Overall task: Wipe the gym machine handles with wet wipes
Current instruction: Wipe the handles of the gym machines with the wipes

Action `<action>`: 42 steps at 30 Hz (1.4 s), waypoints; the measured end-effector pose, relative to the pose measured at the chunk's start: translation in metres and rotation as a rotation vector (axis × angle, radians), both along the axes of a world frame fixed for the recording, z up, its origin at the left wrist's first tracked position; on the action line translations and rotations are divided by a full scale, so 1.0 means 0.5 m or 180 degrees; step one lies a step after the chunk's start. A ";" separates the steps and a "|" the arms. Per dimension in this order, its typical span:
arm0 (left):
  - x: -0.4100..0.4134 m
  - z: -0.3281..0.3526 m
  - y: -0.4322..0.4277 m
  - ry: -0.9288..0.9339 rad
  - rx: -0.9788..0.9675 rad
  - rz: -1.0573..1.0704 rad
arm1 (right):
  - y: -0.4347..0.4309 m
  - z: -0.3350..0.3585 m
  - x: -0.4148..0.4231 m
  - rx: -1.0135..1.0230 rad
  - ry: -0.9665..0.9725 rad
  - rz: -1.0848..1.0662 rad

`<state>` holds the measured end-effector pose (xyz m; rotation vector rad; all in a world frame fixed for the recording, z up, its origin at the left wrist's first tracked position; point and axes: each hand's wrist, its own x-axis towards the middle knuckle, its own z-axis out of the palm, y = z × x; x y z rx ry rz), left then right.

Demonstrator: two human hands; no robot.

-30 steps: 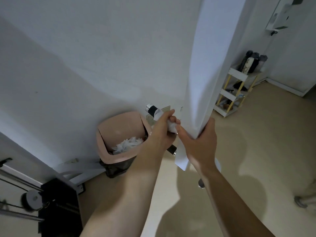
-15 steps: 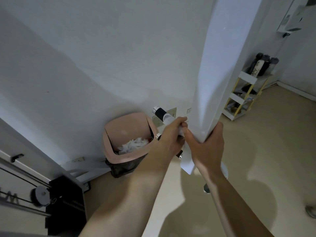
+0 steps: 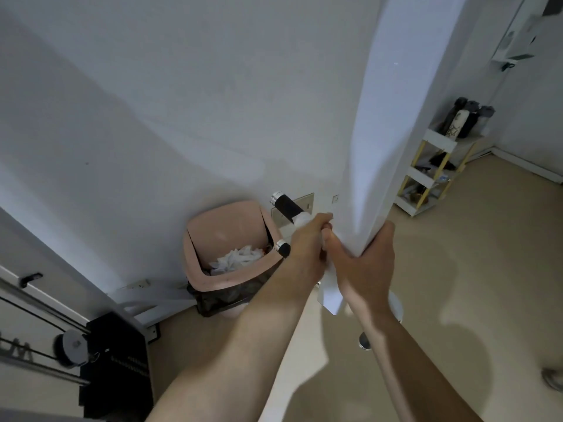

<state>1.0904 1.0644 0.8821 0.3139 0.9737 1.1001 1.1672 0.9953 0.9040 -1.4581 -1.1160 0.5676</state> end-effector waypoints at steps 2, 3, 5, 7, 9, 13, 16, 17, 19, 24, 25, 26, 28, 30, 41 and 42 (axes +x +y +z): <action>-0.017 0.021 0.021 -0.0080 -0.0125 0.0300 | -0.001 0.001 0.003 0.0010 0.0009 0.0043; -0.034 0.034 0.039 -0.0206 -0.0164 0.0504 | -0.001 0.002 0.002 0.0006 0.0002 0.0083; -0.068 0.053 0.069 -0.0480 -0.0149 0.0887 | 0.002 0.003 -0.002 -0.0028 0.0019 0.0143; -0.082 0.053 0.081 -0.0522 -0.0029 0.1177 | 0.003 0.001 -0.006 -0.0062 0.0017 0.0165; -0.072 0.041 0.068 -0.0400 0.0086 0.1194 | 0.002 -0.001 -0.005 -0.0065 0.0002 0.0147; -0.049 -0.007 0.015 0.0290 0.0409 0.1040 | 0.007 -0.003 0.005 -0.0068 -0.0043 0.0159; -0.054 -0.040 -0.017 0.0602 0.0618 0.0905 | 0.015 -0.001 0.006 -0.0064 -0.0066 0.0133; -0.056 -0.043 -0.024 0.0685 0.0649 0.0850 | 0.017 -0.001 0.006 -0.0060 -0.0061 0.0113; -0.061 -0.043 -0.031 0.0885 0.0792 0.0842 | 0.018 -0.003 0.006 -0.0058 -0.0069 0.0063; -0.085 -0.032 0.000 0.1844 0.0935 0.1277 | 0.017 -0.005 0.004 -0.0043 -0.0151 0.0015; -0.093 -0.028 0.014 0.2029 0.0923 0.1387 | 0.016 -0.005 0.004 -0.0034 -0.0156 0.0027; -0.100 -0.022 0.028 0.2159 0.0935 0.1478 | 0.017 -0.005 0.004 -0.0024 -0.0156 0.0038; -0.108 -0.013 0.049 0.2370 0.0965 0.1601 | 0.018 -0.003 0.006 -0.0020 -0.0154 0.0043; -0.107 -0.014 0.064 0.2489 0.0998 0.1755 | 0.019 -0.002 0.007 -0.0026 -0.0154 0.0030; -0.146 0.017 0.117 0.3605 0.1347 0.1776 | 0.026 0.001 0.019 -0.0105 -0.0094 0.0110; -0.159 0.018 0.128 0.3560 0.1227 0.1842 | 0.024 0.001 0.019 -0.0112 -0.0089 0.0116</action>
